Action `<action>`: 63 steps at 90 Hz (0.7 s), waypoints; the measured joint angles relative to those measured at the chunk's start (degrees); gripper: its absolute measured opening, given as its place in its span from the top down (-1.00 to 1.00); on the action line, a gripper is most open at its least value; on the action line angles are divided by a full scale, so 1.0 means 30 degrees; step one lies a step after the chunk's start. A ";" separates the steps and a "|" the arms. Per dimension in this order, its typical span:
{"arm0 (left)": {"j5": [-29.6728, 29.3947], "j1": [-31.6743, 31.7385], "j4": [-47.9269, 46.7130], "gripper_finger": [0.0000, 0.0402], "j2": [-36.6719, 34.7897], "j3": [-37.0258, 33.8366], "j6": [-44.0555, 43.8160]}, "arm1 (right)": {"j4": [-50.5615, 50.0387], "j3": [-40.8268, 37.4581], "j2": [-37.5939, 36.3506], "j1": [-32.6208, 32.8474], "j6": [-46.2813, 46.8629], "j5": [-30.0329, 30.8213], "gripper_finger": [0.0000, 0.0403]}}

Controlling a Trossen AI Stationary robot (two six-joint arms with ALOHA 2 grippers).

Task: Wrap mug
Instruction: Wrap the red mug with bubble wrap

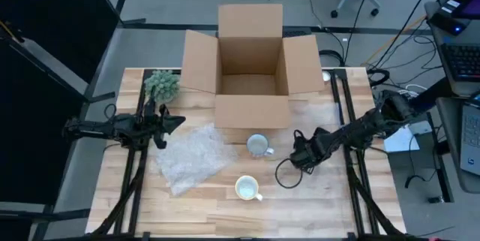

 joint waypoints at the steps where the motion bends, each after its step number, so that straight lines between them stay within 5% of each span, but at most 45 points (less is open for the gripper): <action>1: -0.0003 -0.0003 0.0002 1.00 0.0000 0.0000 -0.0002 | -0.0060 0.0154 -0.0122 0.0012 -0.0005 0.0002 0.04; 37: -0.0036 -0.0007 -0.0027 1.00 -0.0001 0.0000 0.1564 | 0.2621 0.2763 -0.4862 0.0134 0.1393 0.0717 0.02; 63: -0.0044 0.0000 -0.0047 1.00 0.0000 0.0000 0.1863 | 1.1540 0.2785 -0.3285 -0.1727 -0.0487 0.0797 -0.20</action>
